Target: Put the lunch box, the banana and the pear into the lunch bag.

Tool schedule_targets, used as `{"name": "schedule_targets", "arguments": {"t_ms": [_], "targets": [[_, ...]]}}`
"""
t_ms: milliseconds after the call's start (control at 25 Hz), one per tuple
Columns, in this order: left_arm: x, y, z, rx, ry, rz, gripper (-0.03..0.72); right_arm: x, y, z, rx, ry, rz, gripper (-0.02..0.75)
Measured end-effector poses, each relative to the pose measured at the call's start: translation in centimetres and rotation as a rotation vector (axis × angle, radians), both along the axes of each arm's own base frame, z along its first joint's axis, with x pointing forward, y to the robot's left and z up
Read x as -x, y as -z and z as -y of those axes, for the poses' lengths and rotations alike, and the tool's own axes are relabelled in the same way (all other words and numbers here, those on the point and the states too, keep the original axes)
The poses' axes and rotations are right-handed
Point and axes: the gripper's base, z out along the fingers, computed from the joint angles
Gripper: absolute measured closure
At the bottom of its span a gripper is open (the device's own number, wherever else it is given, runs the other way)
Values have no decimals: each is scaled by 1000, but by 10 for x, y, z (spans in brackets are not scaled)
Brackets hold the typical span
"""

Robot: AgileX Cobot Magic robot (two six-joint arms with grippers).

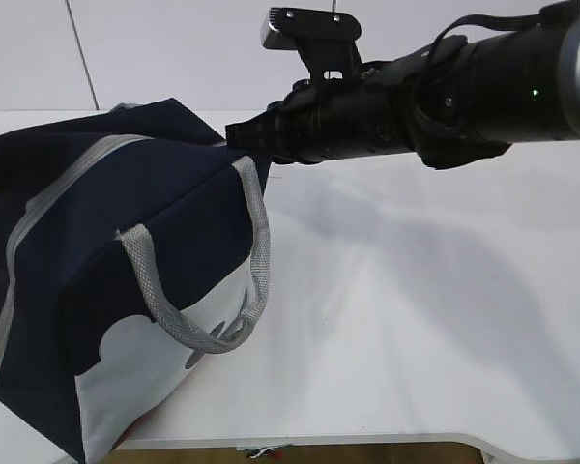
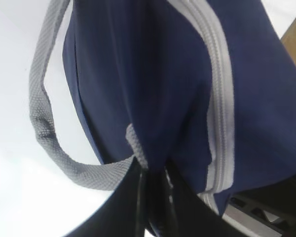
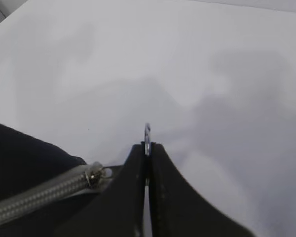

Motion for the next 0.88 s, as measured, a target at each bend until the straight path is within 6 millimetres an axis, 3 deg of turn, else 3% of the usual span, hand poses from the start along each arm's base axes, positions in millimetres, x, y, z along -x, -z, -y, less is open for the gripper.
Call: {"name": "schedule_targets", "arguments": {"t_ms": [320,400,640,880], "targets": [[2,0,-1,13,-63,-45,663,-1,-4,-4,-33,-62,-22,725],[3,0,-1,20,-82,-50,618,-2,-8,-6,-40,-72,-13,725],[1,-4,0,58,-131,-33,340,-3,-14,-7,-50,-81,1,725],[-3,-31,1,102,-155,42,299,-2,-14,-9,-54,-97,-7,725]]}}
